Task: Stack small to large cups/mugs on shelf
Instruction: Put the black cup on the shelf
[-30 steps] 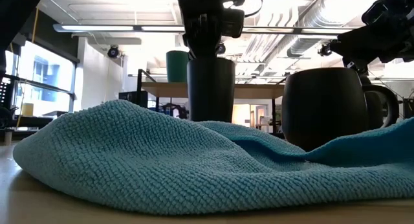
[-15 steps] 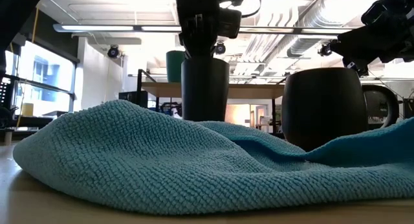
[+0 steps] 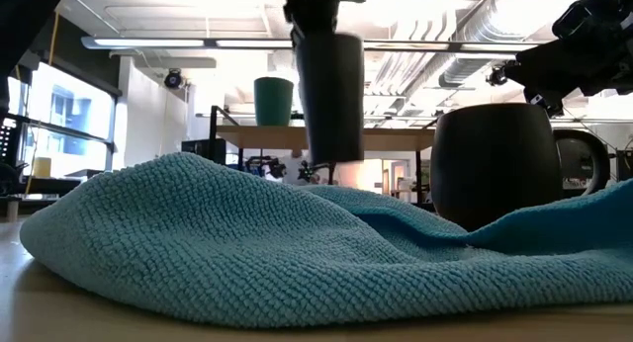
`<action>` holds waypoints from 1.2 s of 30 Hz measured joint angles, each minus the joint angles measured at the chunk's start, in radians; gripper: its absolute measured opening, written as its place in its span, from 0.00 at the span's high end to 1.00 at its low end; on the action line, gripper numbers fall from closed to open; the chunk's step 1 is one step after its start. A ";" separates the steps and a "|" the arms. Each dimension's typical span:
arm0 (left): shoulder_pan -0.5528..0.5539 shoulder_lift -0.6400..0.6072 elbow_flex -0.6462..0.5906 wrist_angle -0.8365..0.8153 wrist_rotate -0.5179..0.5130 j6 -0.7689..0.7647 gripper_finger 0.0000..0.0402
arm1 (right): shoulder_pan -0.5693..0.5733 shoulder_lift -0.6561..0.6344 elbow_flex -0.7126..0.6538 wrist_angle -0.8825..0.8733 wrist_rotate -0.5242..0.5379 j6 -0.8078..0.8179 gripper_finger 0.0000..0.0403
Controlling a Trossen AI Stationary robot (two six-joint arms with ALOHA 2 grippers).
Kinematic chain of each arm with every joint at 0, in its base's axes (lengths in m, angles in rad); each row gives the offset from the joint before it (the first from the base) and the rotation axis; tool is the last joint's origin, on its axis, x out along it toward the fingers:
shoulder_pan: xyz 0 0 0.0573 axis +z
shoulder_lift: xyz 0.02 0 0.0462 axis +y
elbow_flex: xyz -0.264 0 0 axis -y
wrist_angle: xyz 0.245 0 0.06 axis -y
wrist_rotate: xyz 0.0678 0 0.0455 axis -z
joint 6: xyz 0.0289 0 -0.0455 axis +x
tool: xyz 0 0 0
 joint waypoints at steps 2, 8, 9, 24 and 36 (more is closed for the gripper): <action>0.009 0.000 0.044 -0.026 -0.009 0.003 1.00 | 0.000 0.000 0.000 0.000 0.000 0.000 0.74; 0.034 -0.001 0.159 -0.085 -0.059 -0.004 1.00 | 0.000 0.000 0.000 0.000 0.005 0.000 0.74; 0.039 -0.001 0.180 -0.096 -0.062 -0.003 1.00 | 0.000 0.000 0.000 0.000 0.005 0.000 0.74; 0.111 -0.015 0.286 -0.138 -0.113 0.004 1.00 | 0.000 0.000 0.000 0.000 0.004 0.015 0.74; 0.180 -0.013 0.286 -0.125 -0.135 -0.009 1.00 | 0.000 0.000 0.000 0.000 0.008 0.015 0.74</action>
